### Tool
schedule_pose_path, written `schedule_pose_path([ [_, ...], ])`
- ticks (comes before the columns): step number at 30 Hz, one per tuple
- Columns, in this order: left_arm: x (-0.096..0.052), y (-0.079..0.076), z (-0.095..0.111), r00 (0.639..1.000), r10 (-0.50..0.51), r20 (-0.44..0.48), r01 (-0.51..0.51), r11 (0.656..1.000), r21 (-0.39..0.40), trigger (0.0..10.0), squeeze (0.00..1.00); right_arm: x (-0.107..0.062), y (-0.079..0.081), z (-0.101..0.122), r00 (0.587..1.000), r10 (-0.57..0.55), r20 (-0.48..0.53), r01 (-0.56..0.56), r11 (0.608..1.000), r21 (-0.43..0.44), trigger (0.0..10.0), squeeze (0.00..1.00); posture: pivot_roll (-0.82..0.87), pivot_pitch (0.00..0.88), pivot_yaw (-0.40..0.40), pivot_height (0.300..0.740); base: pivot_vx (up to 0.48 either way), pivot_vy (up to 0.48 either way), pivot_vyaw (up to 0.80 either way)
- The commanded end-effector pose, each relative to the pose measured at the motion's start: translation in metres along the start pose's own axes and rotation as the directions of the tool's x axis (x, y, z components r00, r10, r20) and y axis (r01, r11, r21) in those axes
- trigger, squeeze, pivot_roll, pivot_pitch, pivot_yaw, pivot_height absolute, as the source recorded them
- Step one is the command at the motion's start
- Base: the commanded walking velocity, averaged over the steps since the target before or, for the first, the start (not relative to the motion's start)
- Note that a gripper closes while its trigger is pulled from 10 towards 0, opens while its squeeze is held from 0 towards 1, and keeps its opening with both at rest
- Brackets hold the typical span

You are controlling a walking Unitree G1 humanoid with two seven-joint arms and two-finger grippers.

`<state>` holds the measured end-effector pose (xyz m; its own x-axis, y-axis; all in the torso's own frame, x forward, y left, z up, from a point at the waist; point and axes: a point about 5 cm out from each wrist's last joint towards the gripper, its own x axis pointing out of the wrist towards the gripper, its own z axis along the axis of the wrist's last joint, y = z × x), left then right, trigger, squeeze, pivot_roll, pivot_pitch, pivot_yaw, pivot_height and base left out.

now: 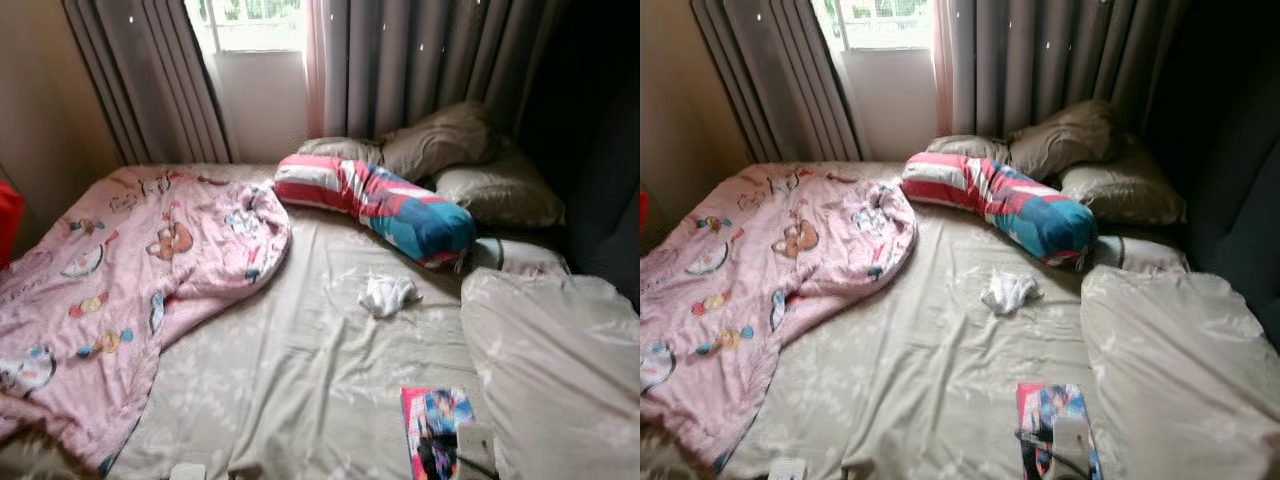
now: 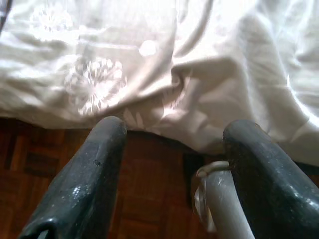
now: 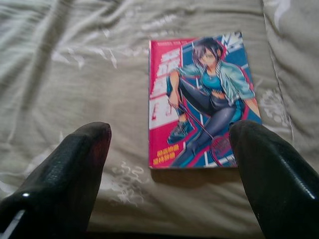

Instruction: Clean up the room

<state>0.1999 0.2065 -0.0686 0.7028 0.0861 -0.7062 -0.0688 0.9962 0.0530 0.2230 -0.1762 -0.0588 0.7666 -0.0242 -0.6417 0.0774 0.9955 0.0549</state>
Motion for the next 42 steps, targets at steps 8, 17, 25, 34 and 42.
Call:
schedule_pose_path([
  [8,-0.001,0.002,-0.006,0.999,0.009,-0.044,-0.008,1.000,0.017,10.0,0.00,-0.008,0.002,-0.028,0.993,0.011,-0.114,-0.019,0.997,-0.071,10.0,0.00,0.02,0.000,0.058,0.740,0.000,0.000,0.00],
  [17,-0.002,0.005,-0.011,0.998,0.013,-0.064,-0.012,1.000,0.023,10.0,0.00,-0.013,-0.006,-0.038,0.990,-0.021,-0.137,0.006,0.994,-0.109,10.0,0.00,0.03,0.000,0.056,0.740,0.000,0.182,0.42],
  [25,-0.003,0.005,-0.011,0.998,0.007,-0.065,-0.006,1.000,0.026,10.0,0.00,-0.014,-0.001,-0.042,0.988,-0.011,-0.152,-0.002,0.997,-0.081,10.0,0.00,0.02,0.000,0.057,0.740,0.000,0.480,0.08],
  [34,-0.002,0.005,-0.008,0.998,0.007,-0.057,-0.006,1.000,0.026,10.0,0.00,-0.015,-0.003,-0.044,0.986,-0.015,-0.167,0.002,0.997,-0.077,10.0,0.00,0.02,0.000,0.062,0.740,0.000,0.480,0.00],
  [42,-0.001,0.007,-0.007,0.998,0.014,-0.057,-0.012,1.000,0.027,10.0,0.00,-0.016,-0.004,-0.046,0.984,-0.022,-0.175,0.009,0.997,-0.075,10.0,0.00,0.03,0.000,0.067,0.740,0.000,0.480,0.00],
])
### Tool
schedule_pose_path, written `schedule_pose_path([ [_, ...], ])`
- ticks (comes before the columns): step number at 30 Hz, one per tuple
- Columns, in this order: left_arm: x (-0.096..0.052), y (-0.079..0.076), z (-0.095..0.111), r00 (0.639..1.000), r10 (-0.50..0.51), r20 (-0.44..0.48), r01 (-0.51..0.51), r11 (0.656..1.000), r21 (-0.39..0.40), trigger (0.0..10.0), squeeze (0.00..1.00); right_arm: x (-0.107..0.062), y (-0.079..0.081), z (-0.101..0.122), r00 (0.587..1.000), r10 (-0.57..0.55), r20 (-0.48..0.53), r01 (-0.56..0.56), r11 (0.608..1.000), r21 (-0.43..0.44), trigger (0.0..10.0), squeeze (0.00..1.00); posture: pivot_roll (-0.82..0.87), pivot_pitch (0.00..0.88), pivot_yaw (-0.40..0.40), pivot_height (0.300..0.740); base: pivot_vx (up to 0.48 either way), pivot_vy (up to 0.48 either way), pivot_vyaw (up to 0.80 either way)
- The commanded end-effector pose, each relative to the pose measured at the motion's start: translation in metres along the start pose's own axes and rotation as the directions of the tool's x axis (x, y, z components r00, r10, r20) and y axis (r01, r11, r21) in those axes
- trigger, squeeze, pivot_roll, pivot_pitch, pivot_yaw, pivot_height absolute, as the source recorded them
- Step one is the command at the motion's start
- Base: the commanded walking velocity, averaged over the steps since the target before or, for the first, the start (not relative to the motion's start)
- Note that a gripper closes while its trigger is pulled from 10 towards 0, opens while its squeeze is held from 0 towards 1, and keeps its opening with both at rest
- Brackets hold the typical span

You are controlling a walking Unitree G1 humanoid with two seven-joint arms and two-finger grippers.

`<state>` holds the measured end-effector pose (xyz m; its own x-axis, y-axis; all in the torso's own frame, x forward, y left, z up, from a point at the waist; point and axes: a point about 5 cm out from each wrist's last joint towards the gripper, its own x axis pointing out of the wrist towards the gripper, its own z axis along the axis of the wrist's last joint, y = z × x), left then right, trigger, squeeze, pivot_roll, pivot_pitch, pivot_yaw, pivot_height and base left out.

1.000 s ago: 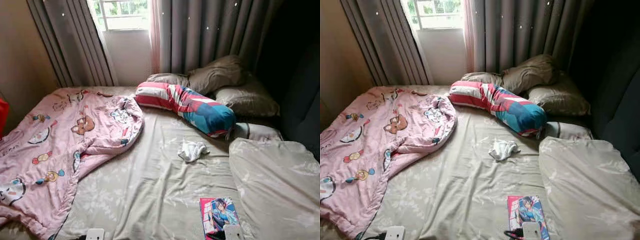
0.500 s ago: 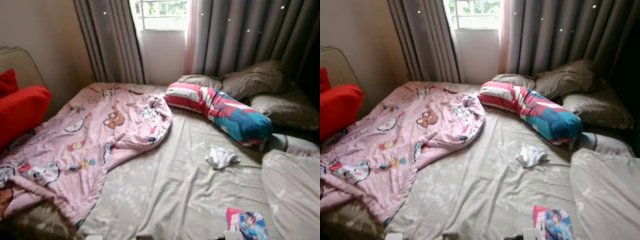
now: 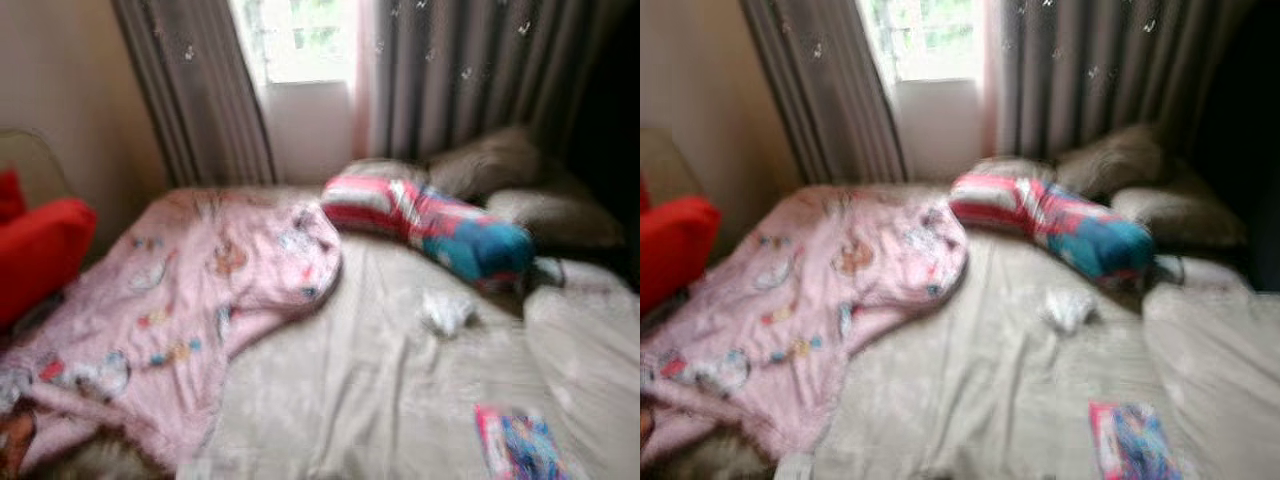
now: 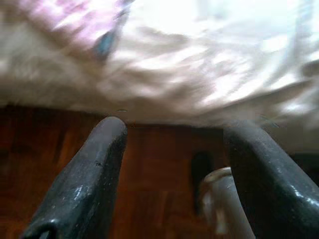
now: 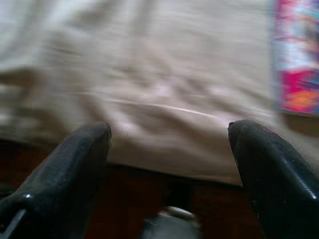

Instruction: Clean up the room

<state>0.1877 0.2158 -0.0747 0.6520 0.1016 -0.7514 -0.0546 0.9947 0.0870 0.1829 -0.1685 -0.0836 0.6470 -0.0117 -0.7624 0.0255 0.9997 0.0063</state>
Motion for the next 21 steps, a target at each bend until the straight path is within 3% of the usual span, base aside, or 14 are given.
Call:
schedule_pose_path([
  [1,0.0018,-0.0027,0.0061,1.000,-0.003,0.012,0.003,1.000,-0.007,10.0,0.00,-0.0008,-0.0071,-0.0017,1.000,-0.018,-0.008,0.018,1.000,-0.001,10.0,0.00,0.03,0.000,0.067,0.740,0.000,0.480,0.00],
  [21,0.0020,-0.0033,0.0066,1.000,0.002,0.013,-0.002,1.000,-0.023,10.0,0.00,0.0001,-0.0071,0.0012,1.000,-0.011,-0.008,0.011,1.000,-0.023,10.0,0.00,0.03,0.000,0.054,0.740,0.000,0.480,0.00],
])
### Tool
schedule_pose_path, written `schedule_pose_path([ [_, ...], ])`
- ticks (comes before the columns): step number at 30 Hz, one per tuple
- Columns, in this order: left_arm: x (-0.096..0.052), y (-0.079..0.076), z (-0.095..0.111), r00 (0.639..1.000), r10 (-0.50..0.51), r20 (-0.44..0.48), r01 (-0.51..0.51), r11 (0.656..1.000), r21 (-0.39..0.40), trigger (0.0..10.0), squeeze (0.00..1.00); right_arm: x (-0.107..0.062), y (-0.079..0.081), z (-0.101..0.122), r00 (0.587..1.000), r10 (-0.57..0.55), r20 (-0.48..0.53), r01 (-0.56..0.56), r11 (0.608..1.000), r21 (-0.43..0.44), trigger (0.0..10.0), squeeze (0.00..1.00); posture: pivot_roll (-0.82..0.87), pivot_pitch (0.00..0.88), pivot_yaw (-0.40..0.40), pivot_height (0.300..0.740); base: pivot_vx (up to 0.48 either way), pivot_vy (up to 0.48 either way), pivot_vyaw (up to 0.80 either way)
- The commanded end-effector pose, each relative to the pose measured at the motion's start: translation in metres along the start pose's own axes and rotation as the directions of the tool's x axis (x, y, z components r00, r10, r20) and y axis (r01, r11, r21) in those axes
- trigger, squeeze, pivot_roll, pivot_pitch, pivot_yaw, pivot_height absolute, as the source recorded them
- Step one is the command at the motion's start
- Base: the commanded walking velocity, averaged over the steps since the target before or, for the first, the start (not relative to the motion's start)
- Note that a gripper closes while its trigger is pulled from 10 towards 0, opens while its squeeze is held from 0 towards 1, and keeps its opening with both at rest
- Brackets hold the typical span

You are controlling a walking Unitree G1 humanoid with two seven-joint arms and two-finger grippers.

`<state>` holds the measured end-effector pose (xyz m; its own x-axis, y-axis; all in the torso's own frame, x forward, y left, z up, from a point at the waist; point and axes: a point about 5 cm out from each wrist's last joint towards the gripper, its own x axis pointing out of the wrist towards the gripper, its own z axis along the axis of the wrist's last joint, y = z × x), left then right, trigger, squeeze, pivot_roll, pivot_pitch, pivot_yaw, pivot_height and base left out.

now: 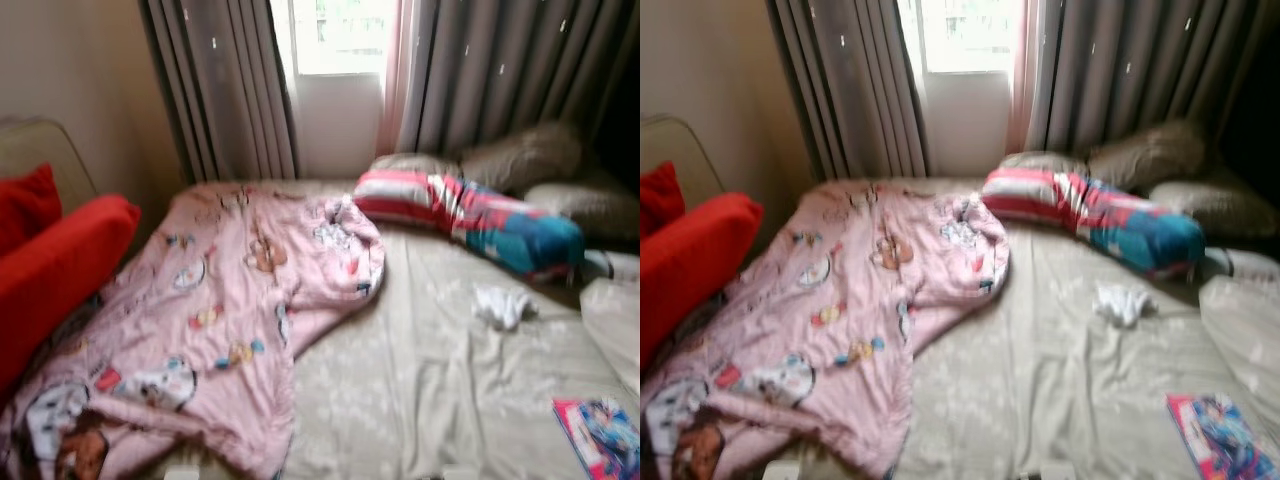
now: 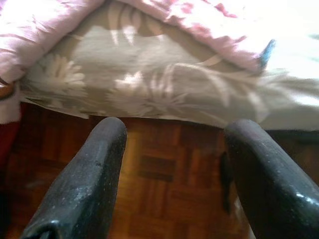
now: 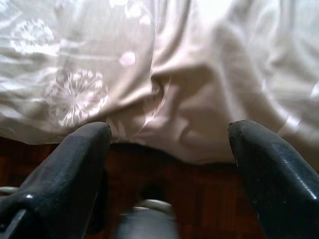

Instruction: Clean up the room

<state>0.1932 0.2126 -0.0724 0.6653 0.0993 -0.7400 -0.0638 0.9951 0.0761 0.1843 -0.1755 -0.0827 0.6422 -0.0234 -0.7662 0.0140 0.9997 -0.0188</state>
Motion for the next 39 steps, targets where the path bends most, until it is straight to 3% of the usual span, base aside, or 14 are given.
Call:
schedule_pose_path([
  [1,0.001,0.000,0.001,1.000,0.005,-0.005,-0.005,1.000,-0.011,10.0,0.00,0.000,0.000,0.000,1.000,0.002,-0.001,-0.002,1.000,0.000,10.0,0.00,0.03,0.000,0.053,0.740,0.000,0.480,0.00],
  [6,0.001,-0.002,0.002,1.000,0.006,-0.002,-0.006,1.000,-0.025,10.0,0.00,0.001,-0.002,0.004,1.000,0.004,0.012,-0.003,1.000,-0.009,10.0,0.00,0.03,0.000,0.046,0.740,0.000,0.480,0.17],
  [15,0.001,-0.002,0.001,1.000,0.010,-0.004,-0.010,0.999,-0.032,10.0,0.00,0.001,-0.003,0.006,1.000,0.004,0.016,-0.004,1.000,-0.002,10.0,0.00,0.03,0.000,0.043,0.740,0.000,0.480,0.76],
  [20,0.001,-0.001,0.000,1.000,0.010,-0.008,-0.010,1.000,-0.029,10.0,0.00,0.001,-0.002,0.006,1.000,0.002,0.015,-0.002,1.000,0.020,10.0,0.00,0.03,0.000,0.047,0.740,0.000,0.410,0.00],
  [39,0.001,-0.001,0.003,1.000,-0.006,0.007,0.006,1.000,-0.025,10.0,0.00,0.002,0.000,0.010,1.000,0.002,0.030,-0.003,0.999,0.048,10.0,0.00,0.03,0.000,0.058,0.740,0.000,0.000,0.00],
])
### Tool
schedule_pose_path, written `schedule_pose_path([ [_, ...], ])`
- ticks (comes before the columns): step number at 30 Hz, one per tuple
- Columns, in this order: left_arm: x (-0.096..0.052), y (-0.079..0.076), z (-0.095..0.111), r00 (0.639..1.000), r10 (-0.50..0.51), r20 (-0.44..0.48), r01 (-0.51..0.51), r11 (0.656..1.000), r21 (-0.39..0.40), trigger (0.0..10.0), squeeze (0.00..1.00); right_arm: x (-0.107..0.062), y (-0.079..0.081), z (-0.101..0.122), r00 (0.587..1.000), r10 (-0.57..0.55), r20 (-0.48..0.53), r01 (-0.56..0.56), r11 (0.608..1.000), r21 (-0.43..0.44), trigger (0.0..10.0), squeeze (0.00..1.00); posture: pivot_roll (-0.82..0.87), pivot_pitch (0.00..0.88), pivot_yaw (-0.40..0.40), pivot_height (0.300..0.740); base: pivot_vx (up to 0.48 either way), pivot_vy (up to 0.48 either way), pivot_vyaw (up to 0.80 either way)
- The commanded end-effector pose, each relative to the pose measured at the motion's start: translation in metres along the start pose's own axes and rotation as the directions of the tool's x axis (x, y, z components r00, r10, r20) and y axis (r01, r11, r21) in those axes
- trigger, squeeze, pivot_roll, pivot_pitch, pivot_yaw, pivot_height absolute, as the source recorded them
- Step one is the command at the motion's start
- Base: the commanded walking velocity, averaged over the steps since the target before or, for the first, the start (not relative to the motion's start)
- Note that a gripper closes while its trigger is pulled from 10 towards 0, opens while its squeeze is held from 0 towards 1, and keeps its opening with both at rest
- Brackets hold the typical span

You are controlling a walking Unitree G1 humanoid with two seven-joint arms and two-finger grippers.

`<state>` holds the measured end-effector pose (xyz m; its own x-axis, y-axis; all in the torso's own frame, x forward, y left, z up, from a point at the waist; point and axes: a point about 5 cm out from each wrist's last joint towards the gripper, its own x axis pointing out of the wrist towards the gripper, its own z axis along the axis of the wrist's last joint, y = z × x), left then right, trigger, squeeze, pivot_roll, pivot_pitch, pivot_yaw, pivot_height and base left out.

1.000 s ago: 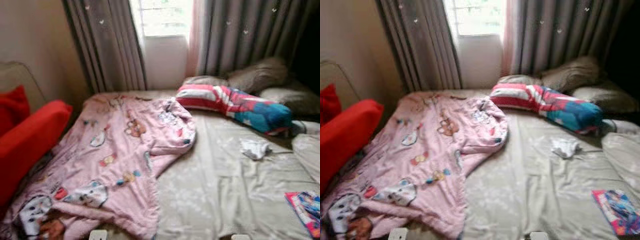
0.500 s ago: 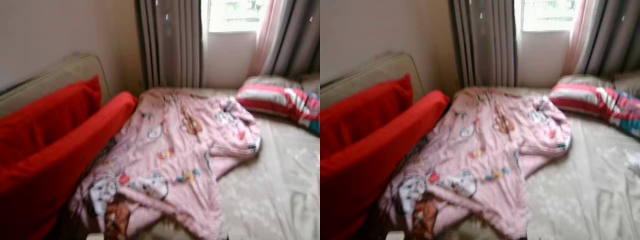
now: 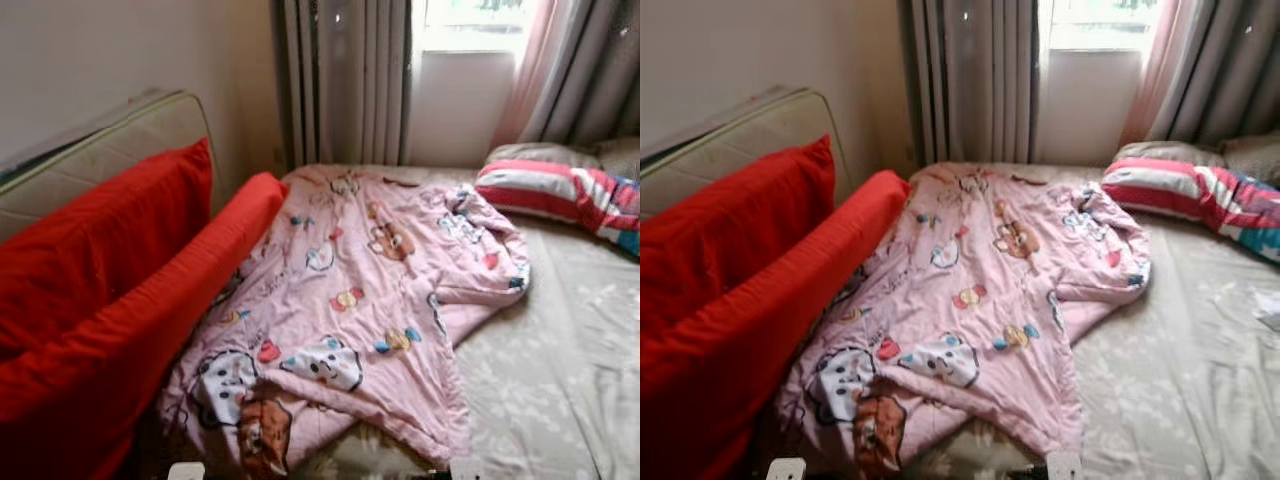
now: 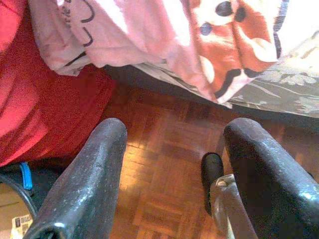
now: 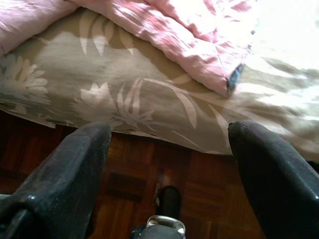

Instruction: Clean up the room

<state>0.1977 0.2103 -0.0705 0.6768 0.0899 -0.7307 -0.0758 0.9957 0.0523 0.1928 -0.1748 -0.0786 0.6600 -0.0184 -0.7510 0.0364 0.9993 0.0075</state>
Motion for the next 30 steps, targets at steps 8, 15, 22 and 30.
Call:
schedule_pose_path([
  [8,-0.001,0.002,-0.002,1.000,-0.002,-0.007,0.002,1.000,0.000,10.0,0.00,0.000,-0.001,0.000,1.000,0.000,0.005,0.000,1.000,0.001,10.0,0.00,0.03,0.000,0.055,0.740,0.000,0.000,0.00],
  [15,-0.001,0.003,-0.002,1.000,0.011,-0.004,-0.011,1.000,-0.023,10.0,0.00,0.000,-0.002,0.002,1.000,0.006,0.012,-0.005,1.000,-0.020,10.0,0.00,0.05,0.000,0.023,0.740,0.000,0.000,0.00],
  [22,-0.002,-0.002,-0.008,1.000,0.016,-0.015,-0.016,0.999,-0.050,10.0,0.00,0.001,-0.004,0.008,1.000,0.016,0.024,-0.015,0.999,-0.052,10.0,0.00,0.04,0.000,-0.016,0.740,0.000,0.000,0.00],
  [30,-0.002,-0.006,-0.008,1.000,0.009,-0.016,-0.010,0.998,-0.055,10.0,0.00,0.002,-0.010,0.011,1.000,-0.007,0.029,0.008,0.999,-0.038,10.0,0.00,0.03,0.000,-0.007,0.740,0.000,0.000,0.00],
])
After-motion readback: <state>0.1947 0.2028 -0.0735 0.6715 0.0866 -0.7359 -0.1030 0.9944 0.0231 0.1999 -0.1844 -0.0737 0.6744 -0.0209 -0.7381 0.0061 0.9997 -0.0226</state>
